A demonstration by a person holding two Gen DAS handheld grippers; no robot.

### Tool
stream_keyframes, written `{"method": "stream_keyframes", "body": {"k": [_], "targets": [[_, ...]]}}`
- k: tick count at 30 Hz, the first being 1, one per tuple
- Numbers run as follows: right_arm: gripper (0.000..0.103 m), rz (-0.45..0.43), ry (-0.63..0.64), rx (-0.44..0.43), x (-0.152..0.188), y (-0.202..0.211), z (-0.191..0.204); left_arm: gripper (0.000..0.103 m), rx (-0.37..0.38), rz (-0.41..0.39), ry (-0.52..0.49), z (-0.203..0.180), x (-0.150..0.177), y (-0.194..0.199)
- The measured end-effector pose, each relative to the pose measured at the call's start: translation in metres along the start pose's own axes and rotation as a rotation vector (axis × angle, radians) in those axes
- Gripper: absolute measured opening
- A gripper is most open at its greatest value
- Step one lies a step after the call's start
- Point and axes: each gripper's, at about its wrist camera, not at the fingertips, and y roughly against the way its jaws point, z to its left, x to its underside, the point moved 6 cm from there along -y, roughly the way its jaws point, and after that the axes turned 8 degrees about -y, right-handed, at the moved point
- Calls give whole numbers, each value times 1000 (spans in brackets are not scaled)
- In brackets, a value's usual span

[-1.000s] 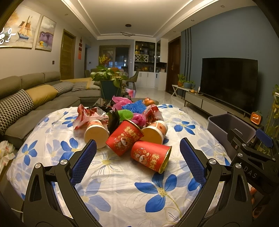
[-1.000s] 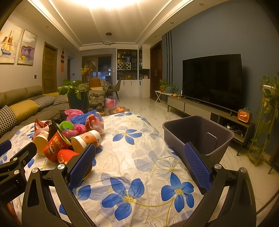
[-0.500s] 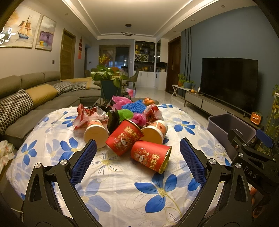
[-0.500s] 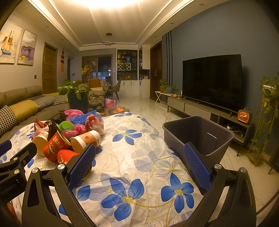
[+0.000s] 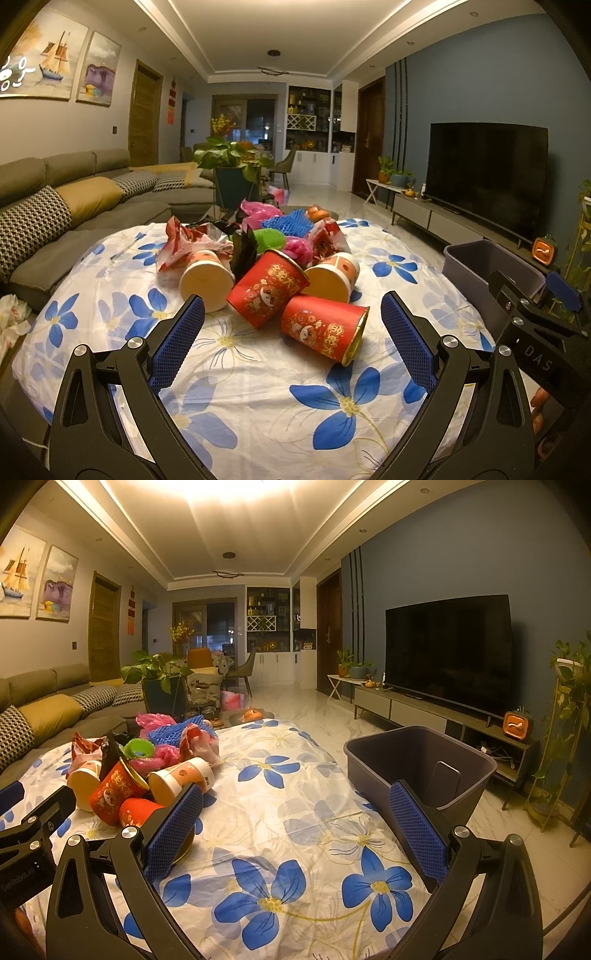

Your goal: Collect trash

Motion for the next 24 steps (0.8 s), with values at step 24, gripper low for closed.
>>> {"method": "stream_keyframes", "body": {"k": [24], "targets": [[71,214,66,-252,70,-59,84,91,-100,33,95,81,42,-39]]}}
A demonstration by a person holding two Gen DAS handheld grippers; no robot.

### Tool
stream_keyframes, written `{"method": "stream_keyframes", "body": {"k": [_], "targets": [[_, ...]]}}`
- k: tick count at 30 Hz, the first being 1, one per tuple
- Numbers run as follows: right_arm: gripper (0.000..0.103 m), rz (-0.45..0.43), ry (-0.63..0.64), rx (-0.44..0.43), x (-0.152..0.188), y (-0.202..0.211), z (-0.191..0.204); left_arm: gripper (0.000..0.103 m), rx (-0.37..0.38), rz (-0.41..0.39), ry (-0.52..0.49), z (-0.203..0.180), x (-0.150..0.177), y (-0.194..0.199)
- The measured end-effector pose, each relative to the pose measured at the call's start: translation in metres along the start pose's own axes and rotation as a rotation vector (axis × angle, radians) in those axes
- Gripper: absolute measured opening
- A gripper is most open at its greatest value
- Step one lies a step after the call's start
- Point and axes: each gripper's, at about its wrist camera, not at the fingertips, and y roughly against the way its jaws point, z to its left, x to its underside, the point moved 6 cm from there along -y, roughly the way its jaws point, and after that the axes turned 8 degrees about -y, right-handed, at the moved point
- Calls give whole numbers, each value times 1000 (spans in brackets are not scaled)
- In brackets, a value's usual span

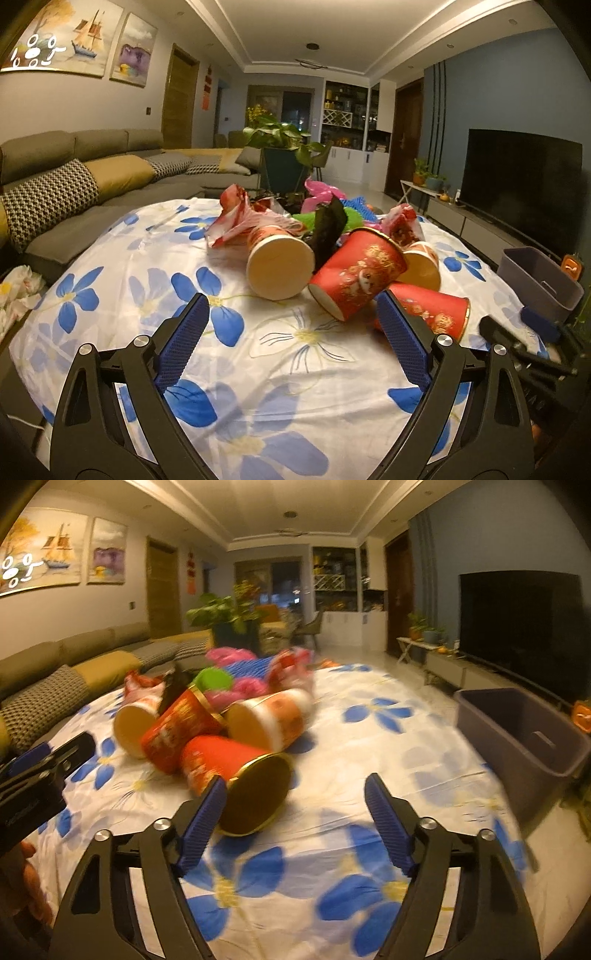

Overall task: Collect trash
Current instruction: 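Grasp a red paper cup with the right gripper while the left gripper grasps another red cup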

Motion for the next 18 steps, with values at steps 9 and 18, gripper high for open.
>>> {"method": "stream_keyframes", "body": {"k": [9,18], "targets": [[42,57,20,-97,18,-28,29,87,4,16,35,16,4,-15],[5,70,25,-205,21,-30,41,76,52,36,31,7,2,-27]]}}
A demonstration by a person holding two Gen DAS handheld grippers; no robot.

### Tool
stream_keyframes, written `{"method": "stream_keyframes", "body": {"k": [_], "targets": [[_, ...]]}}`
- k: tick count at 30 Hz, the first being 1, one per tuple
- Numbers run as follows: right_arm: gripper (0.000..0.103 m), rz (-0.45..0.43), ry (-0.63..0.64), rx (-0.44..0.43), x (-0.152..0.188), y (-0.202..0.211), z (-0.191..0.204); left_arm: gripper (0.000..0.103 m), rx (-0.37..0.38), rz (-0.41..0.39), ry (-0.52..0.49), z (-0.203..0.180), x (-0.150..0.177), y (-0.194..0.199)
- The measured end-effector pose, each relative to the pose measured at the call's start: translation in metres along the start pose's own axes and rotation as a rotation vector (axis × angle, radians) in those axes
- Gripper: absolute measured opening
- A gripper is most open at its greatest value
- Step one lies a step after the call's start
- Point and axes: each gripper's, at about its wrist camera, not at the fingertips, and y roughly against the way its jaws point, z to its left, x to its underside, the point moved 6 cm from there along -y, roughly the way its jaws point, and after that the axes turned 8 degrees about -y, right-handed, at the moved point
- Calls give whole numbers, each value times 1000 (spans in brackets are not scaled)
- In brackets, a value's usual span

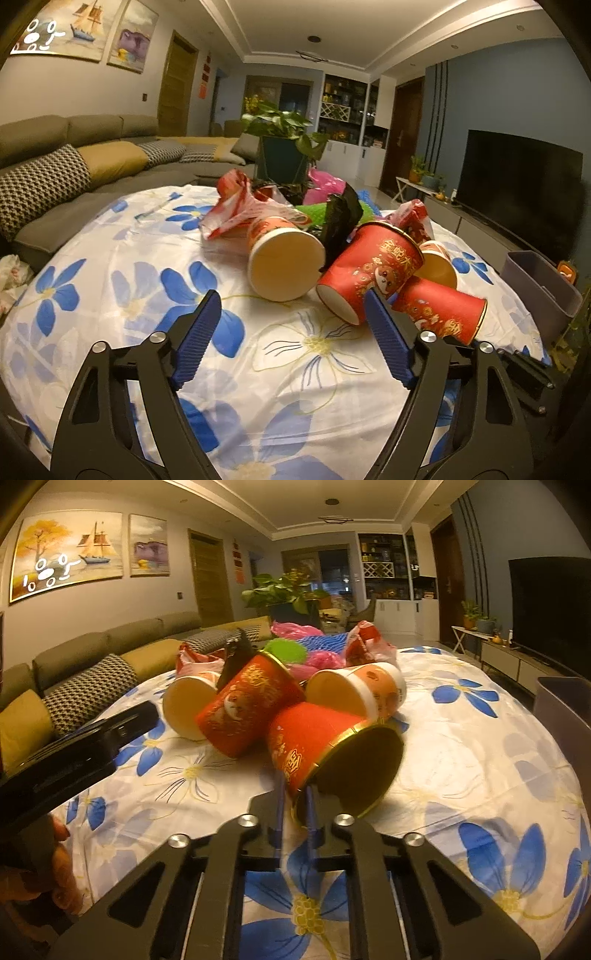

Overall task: Collect trash
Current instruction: 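Grasp a red paper cup with the right gripper while the left gripper grasps another red cup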

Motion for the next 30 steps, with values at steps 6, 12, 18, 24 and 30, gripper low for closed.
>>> {"method": "stream_keyframes", "body": {"k": [6,12,18,24,30], "targets": [[4,-47,28,19,-4,13,-5,75,49,4,-26,-20,-5,-12],[4,-92,29,49,-10,34,-19,75,104,33,-41,-37,-9,-37],[4,-122,19,61,-14,47,-30,76,152,57,-58,-53,-11,-52],[4,-136,11,58,-15,56,-39,78,241,79,-71,-67,-9,-58],[4,-156,16,73,-16,66,-45,78,310,100,-45,-72,-9,-63]]}}
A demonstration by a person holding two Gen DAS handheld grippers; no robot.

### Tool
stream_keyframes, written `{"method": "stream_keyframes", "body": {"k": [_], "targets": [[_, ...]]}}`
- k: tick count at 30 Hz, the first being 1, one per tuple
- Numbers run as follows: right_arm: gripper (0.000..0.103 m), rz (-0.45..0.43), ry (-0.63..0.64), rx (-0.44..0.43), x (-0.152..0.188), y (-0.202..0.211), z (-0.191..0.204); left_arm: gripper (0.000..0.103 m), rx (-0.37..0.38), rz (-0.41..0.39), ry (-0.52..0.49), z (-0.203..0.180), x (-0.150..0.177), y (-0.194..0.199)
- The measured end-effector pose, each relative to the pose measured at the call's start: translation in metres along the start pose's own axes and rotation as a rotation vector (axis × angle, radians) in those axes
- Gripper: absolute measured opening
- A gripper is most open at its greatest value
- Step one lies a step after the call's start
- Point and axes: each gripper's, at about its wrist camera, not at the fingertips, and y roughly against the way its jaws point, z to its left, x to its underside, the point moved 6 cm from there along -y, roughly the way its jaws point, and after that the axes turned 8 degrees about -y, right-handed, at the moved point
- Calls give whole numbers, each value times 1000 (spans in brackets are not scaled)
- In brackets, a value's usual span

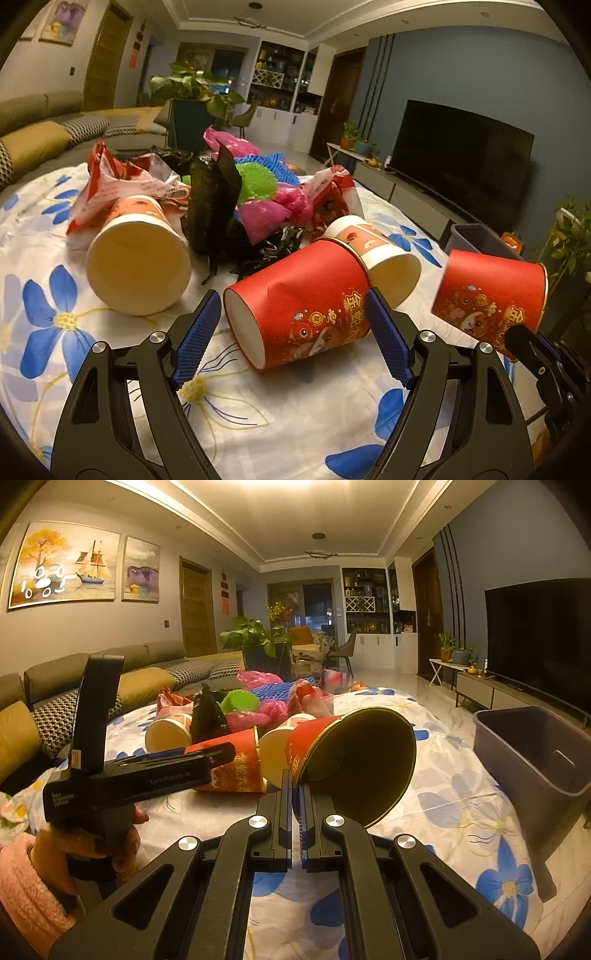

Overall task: Collect trash
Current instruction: 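Grasp a red paper cup with the right gripper while the left gripper grasps another red cup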

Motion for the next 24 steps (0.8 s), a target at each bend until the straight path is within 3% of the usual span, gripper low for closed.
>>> {"method": "stream_keyframes", "body": {"k": [10,12,14,20,24], "targets": [[4,-4,-14,22,-1,0,-4,77,125,32,34,-3,5,-8],[4,-3,-14,25,-1,1,-4,71,146,32,37,-5,6,-7],[4,-1,-17,27,-1,0,-4,56,166,41,41,-7,8,-8],[4,0,-20,29,-3,2,-2,29,201,64,53,-13,16,-4],[4,0,-21,32,-3,4,-2,17,197,68,62,-17,19,1]]}}
